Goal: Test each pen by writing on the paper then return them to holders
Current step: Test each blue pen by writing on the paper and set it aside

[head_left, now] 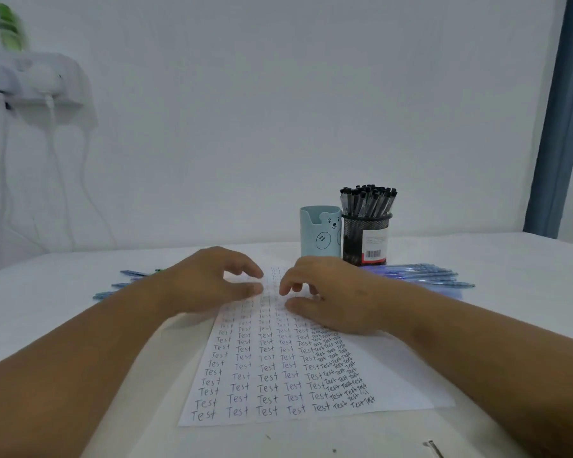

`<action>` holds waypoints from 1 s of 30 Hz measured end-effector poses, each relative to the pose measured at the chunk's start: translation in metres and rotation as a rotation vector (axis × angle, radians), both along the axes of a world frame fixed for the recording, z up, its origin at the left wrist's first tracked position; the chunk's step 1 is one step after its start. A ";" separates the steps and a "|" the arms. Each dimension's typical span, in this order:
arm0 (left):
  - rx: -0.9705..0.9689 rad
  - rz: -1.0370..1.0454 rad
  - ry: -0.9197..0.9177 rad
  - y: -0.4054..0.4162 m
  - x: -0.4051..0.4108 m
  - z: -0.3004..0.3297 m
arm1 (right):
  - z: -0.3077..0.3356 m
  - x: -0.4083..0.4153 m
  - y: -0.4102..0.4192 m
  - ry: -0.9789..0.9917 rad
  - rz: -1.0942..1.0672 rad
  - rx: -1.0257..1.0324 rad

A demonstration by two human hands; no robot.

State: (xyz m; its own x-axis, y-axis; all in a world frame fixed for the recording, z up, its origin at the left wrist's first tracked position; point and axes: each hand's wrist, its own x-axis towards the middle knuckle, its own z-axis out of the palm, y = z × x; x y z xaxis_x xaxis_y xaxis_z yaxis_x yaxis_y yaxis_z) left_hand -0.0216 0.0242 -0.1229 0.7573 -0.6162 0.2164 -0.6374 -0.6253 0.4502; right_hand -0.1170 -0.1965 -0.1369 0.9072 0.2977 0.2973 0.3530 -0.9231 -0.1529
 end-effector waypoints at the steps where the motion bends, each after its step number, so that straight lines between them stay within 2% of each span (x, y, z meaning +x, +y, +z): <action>1: -0.046 0.026 -0.042 0.005 0.001 0.005 | -0.001 0.001 0.001 0.003 0.010 0.004; 4: -0.040 0.104 -0.111 0.027 0.007 0.022 | -0.005 0.004 0.000 -0.001 0.026 0.017; 8: 0.194 0.199 -0.055 0.050 0.012 0.037 | -0.006 0.008 -0.002 -0.003 0.026 0.011; 13: 0.376 0.177 0.016 0.055 0.015 0.035 | -0.006 0.010 -0.002 0.006 0.025 0.018; 23: 0.315 0.271 -0.093 0.054 0.024 0.024 | -0.005 0.008 -0.001 0.009 0.025 0.027; 30: 0.310 0.272 -0.090 0.056 0.024 0.022 | -0.005 0.007 -0.001 0.014 0.023 0.019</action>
